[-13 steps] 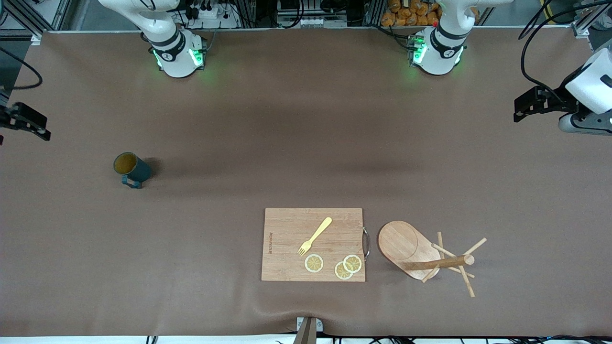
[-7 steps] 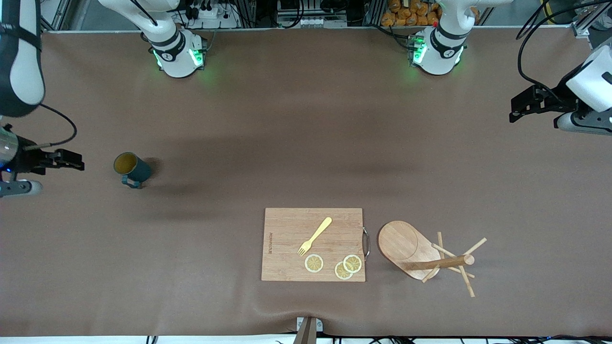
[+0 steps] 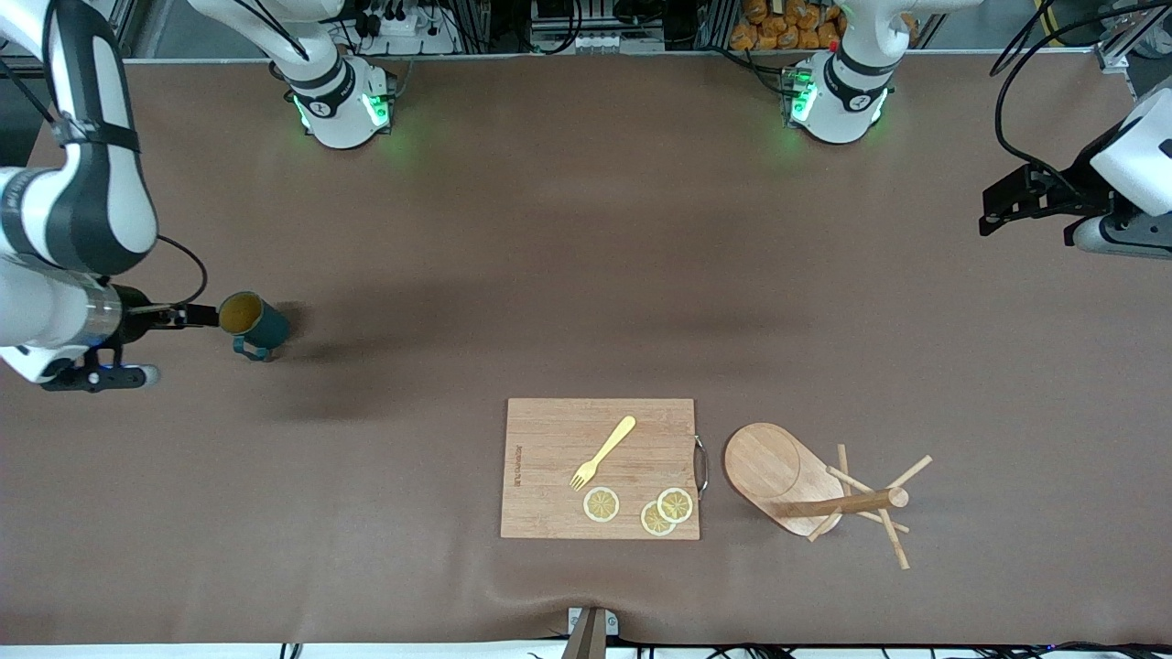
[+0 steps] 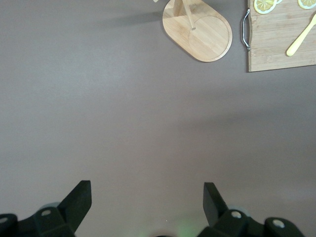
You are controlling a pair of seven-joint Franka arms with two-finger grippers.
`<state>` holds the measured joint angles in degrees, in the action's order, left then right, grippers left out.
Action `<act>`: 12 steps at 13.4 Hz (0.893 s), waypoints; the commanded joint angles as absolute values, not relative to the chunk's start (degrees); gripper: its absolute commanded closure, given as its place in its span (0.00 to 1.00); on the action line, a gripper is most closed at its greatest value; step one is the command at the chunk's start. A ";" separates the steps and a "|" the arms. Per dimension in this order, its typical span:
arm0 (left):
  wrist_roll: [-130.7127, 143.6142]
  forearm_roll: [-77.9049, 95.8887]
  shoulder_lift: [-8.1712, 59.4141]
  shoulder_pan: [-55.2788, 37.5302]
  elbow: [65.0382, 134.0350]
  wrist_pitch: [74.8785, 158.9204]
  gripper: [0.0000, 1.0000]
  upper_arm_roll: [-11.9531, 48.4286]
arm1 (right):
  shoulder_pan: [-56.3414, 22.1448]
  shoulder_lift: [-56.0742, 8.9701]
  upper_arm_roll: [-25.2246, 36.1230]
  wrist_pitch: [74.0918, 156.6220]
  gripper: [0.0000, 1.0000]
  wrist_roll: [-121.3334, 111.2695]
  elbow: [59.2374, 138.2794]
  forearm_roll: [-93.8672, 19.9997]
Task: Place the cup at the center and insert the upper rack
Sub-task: 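Reach the right gripper to the teal mug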
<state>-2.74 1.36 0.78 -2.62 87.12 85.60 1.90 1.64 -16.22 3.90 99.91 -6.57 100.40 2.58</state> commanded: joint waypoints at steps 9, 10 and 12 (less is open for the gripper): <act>-4.04 2.37 0.17 -2.37 87.10 85.69 0.00 2.20 | 2.20 -11.69 3.69 124.86 0.20 -5.45 126.01 -1.21; -4.04 2.37 0.09 -2.37 87.01 85.69 0.00 2.20 | 2.11 -11.60 3.69 127.42 0.20 -5.45 128.21 -1.49; -4.04 2.37 0.17 -2.37 87.10 85.69 0.00 2.20 | 2.11 -11.52 3.69 127.18 0.21 -5.45 128.76 -1.58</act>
<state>-2.74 1.40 0.77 -2.73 87.08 85.61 2.15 1.77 -14.38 3.94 126.55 -5.98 125.77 -0.77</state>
